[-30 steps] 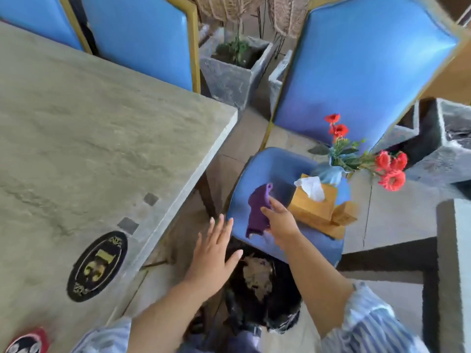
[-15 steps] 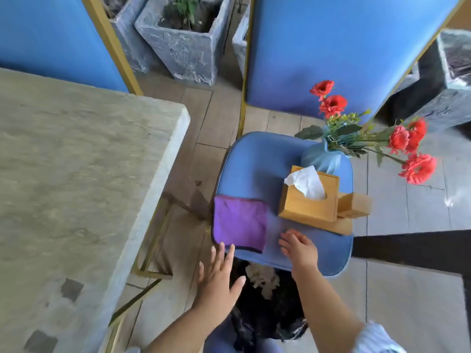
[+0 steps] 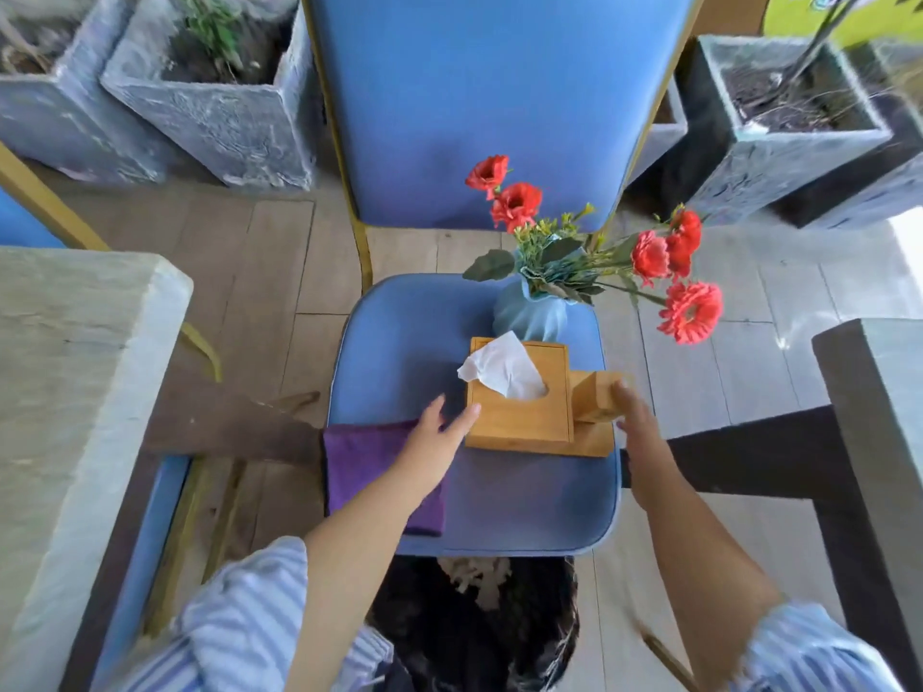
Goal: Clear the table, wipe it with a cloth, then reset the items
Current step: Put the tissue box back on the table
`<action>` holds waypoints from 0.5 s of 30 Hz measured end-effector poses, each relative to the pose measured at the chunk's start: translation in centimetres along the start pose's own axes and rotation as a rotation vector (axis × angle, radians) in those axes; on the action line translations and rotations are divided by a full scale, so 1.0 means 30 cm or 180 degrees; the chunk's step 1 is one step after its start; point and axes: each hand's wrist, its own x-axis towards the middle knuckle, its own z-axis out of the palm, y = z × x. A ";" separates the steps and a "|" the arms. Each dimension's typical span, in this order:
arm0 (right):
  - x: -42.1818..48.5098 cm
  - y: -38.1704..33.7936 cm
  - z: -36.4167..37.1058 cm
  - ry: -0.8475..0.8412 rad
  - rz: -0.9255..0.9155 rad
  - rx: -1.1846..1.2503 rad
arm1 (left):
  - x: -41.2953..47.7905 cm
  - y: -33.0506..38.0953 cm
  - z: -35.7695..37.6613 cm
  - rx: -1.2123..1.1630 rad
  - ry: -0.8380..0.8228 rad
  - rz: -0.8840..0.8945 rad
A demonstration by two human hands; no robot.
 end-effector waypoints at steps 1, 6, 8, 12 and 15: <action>-0.006 -0.009 0.000 -0.0117 0.0031 0.0044 | 0.013 -0.003 0.005 0.0061 -0.0027 -0.0032; -0.023 -0.021 -0.006 -0.0369 0.0198 0.0060 | 0.012 -0.024 0.047 0.0000 -0.0166 0.0173; -0.011 0.008 -0.016 -0.0254 0.0339 0.0177 | -0.004 -0.024 0.054 -0.0156 -0.0019 0.0181; -0.096 0.060 -0.033 -0.0054 0.0323 0.0141 | -0.107 -0.035 0.051 -0.0237 0.0084 0.0164; -0.257 0.059 -0.040 0.0064 0.0315 0.0005 | -0.283 -0.031 0.016 -0.0313 0.0132 0.0118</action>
